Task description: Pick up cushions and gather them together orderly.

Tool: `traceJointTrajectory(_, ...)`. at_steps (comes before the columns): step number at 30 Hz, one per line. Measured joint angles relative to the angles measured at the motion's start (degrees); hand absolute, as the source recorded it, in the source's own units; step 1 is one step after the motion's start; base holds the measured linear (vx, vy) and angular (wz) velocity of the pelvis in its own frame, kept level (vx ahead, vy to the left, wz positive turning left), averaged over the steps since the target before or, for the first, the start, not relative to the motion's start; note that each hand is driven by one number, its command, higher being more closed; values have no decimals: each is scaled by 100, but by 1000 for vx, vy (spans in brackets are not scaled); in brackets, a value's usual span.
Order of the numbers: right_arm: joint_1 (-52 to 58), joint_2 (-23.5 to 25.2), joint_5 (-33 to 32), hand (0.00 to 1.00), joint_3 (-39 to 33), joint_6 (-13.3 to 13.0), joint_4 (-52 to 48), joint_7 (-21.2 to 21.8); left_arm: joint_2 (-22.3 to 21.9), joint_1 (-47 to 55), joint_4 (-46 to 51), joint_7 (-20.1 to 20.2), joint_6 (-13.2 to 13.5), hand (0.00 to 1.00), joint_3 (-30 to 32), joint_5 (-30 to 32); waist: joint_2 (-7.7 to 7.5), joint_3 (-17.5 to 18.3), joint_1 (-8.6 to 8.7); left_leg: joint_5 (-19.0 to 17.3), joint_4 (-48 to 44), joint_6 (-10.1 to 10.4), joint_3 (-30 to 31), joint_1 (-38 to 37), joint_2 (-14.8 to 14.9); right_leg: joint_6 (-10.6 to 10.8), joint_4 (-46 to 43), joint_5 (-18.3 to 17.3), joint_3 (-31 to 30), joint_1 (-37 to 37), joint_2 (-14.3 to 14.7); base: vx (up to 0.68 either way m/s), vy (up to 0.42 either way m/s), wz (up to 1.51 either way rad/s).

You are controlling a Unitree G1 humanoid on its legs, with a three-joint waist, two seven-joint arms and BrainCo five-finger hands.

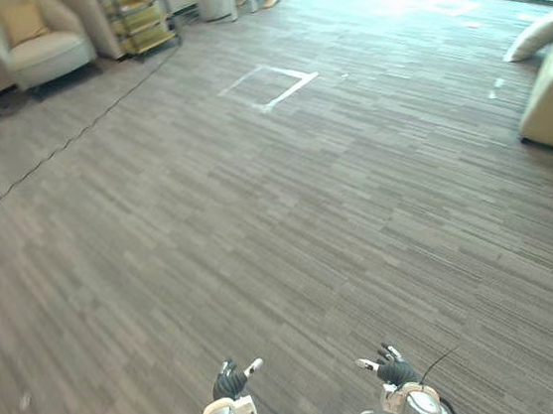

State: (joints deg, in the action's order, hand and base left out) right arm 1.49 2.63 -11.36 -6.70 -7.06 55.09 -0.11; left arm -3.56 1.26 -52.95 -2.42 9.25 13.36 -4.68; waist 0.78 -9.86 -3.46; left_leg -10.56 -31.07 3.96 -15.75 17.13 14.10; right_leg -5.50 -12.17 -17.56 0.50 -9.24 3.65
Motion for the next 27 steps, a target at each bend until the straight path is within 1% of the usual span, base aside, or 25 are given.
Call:
traceJointTrajectory(1, 3, -6, 1, 0, 0, -1, 0, -14, 3, 5, 8, -9, 2, 0, 51, -1, -23, 37, -5, 129, 758, 43, 241, 97, -176, 85, 62, -128, -190, -123, -65, 628, 309, -101)
traceJointTrajectory(2, 16, -16, 2, 0, 4, -1, 4, -37, 12, 10, 14, -14, 1, 0, 49, 1, -69, 87, -11, 437, 1126, 87, 422, 162, -302, 173, 77, -267, -357, -223, -154, 712, 373, -107)
traceJointTrajectory(3, 93, -16, 6, 0, 16, -1, 13, -50, 36, 47, 2, -15, -2, 0, 48, 2, -167, 269, -64, 999, 1122, 100, 488, 85, -490, 322, 59, -399, -584, -334, -338, 745, 365, -89)
traceJointTrajectory(4, 117, 38, 4, 0, 5, -6, 48, -55, 127, 46, -24, -20, -12, 0, 63, 5, -383, 396, 1, 804, 926, -82, 286, 57, -603, 398, -25, -345, -642, -339, -563, 792, 354, -79)
traceJointTrajectory(5, 174, 71, 6, 0, -2, -10, 48, -51, 148, 23, -68, -24, -18, 0, 63, 5, -417, 415, 9, 548, 671, -148, 164, 28, -571, 583, -291, -193, -655, -246, -653, 764, 340, -61)
traceJointTrajectory(6, 201, 86, 9, 0, 30, -4, 84, -30, 196, -20, -157, -19, -24, 0, 62, 5, -477, 419, -21, 375, 456, -237, 16, -129, -574, 716, -886, 19, -726, -107, -700, 728, 350, -73)
traceJointTrajectory(7, 222, 108, 9, 0, 11, -3, 108, -22, 241, -60, -265, -11, -48, 0, 46, 4, -527, 416, -36, 262, 482, -352, -177, -465, -636, 905, -1933, 353, -705, 247, -767, 769, 385, -86)
traceJointTrajectory(8, 247, 71, 7, 0, -42, -20, 83, -24, 247, -51, -339, -17, -109, 0, 17, 2, -448, 368, 23, 47, 744, -434, -279, -1008, -727, 1271, -3548, 1201, -624, 984, -863, 598, 267, -69)
traceJointTrajectory(9, 252, 53, 9, 0, -48, -32, 29, -14, 238, -55, -398, -23, -123, 0, -5, 2, -413, 344, 48, -96, 886, -435, -266, -1260, -762, 1304, -4222, 1232, -522, 1273, -909, 578, 225, -47)
traceJointTrajectory(10, 248, 9, 9, 0, -49, -60, -58, 11, 234, -66, -522, -42, -148, 0, -115, 4, -369, 314, 107, -329, 1026, -365, -271, -1670, -791, 1200, -4929, 1037, -183, 1646, -1008, 424, 97, -18)
traceJointTrajectory(12, 251, -15, 14, 0, -182, -63, -150, 20, 199, -112, -575, -93, -223, 0, -198, 1, -342, 311, 120, -562, 1364, -320, -375, -2337, -781, 959, -5192, 646, 519, 2197, -1188, 565, 89, -18)
traceJointTrajectory(14, 251, -39, 17, 0, -281, -94, -251, 21, 195, -122, -618, -111, -244, 0, -189, 0, -316, 290, 162, -719, 1754, -261, -402, -2837, -751, 848, -4754, 291, 1085, 2827, -1276, 574, 15, -13)
traceJointTrajectory(15, 210, -61, 15, 0, -349, -99, -251, 22, 188, -120, -628, -110, -257, 0, -191, 3, -304, 264, 188, -725, 1922, -258, -424, -3073, -742, 769, -4351, 198, 1248, 2998, -1274, 548, -72, 11)
traceJointTrajectory(16, 167, -100, 15, 0, -446, -99, -255, 18, 157, -121, -632, -106, -265, 0, -199, 7, -273, 256, 303, -728, 2102, -262, -417, -3328, -674, 745, -3604, 217, 1526, 3134, -1272, 555, -140, 32)
traceJointTrajectory(17, 152, -151, 18, 0, -451, -106, -259, 14, 136, -135, -625, -95, -262, 0, -214, 7, -262, 254, 371, -730, 2254, -266, -401, -3492, -624, 703, -2837, 365, 1695, 3198, -1279, 546, -171, 46)
traceJointTrajectory(18, 176, -174, 15, 0, -449, -118, -243, 14, 124, -149, -624, -83, -251, 0, -243, 10, -281, 255, 379, -734, 2415, -268, -395, -3685, -654, 716, -2127, 622, 1733, 3202, -1287, 575, -200, 38)
traceJointTrajectory(19, 198, -200, 14, 0, -453, -120, -227, 6, 91, -146, -645, -74, -253, 0, -277, 19, -258, 235, 389, -736, 2559, -269, -353, -3948, -700, 166, -1982, 1028, 1759, 3162, -1269, 493, -160, 10)
traceJointTrajectory(20, 166, -289, 17, 0, -461, -122, -195, 7, 37, -154, -686, -74, -251, 0, -276, 21, -177, 247, 373, -704, 2567, -289, -358, -4052, -614, 196, -2121, 854, 1788, 3128, -1193, 624, -204, -16)
traceJointTrajectory(21, 118, -368, 16, 0, -464, -117, -172, 3, -10, -156, -762, -4, -258, 0, -301, 76, -28, 253, 394, -418, 2284, -168, -304, -4022, -501, 167, -2455, 398, 1796, 3139, -1152, 611, -249, -23)
traceJointTrajectory(22, 101, -383, 13, 0, -518, -120, -174, 6, -12, -152, -763, 28, -258, 0, -303, 123, 34, 246, 450, -237, 1927, 59, -162, -3926, -406, 68, -2602, 193, 1783, 3081, -1110, 712, -328, -17)
traceJointTrajectory(23, 84, -395, 12, 0, -564, -107, -209, 4, -11, -160, -759, 30, -257, 0, -294, 128, 109, 230, 459, -86, 1317, 247, 49, -3744, -259, 5, -2570, 68, 1782, 2924, -977, 707, -346, -15)
traceJointTrajectory(24, 84, -399, 10, 0, -570, -70, -206, 9, -6, -165, -722, 33, -254, 0, -183, 131, 176, 197, 467, 363, 55, 620, 462, -3253, -37, -40, -2355, -33, 1768, 2599, -790, 577, -256, -28)
traceJointTrajectory(25, 85, -379, 9, 0, -558, -48, -180, 6, 13, -129, -716, 33, -254, 0, -69, 129, 182, 171, 444, 679, -1248, 1000, 788, -2710, 92, -53, -2029, -46, 1737, 2215, -599, 560, -204, -44)
traceJointTrajectory(26, 84, -351, 1, 0, -486, -35, -153, -2, 8, -97, -679, 31, -253, 0, 16, 113, 190, 149, 428, 664, -2089, 1001, 758, -2377, 190, -83, -1731, -29, 1656, 1836, -458, 537, -138, -53)
traceJointTrajectory(27, 68, -313, 0, 0, -357, -34, -121, 0, 4, -39, -498, 33, -232, 0, 125, 109, 129, 93, 411, 519, -2787, 856, 585, -2000, 273, -112, -1323, -13, 1551, 1307, -350, 613, -128, -69)
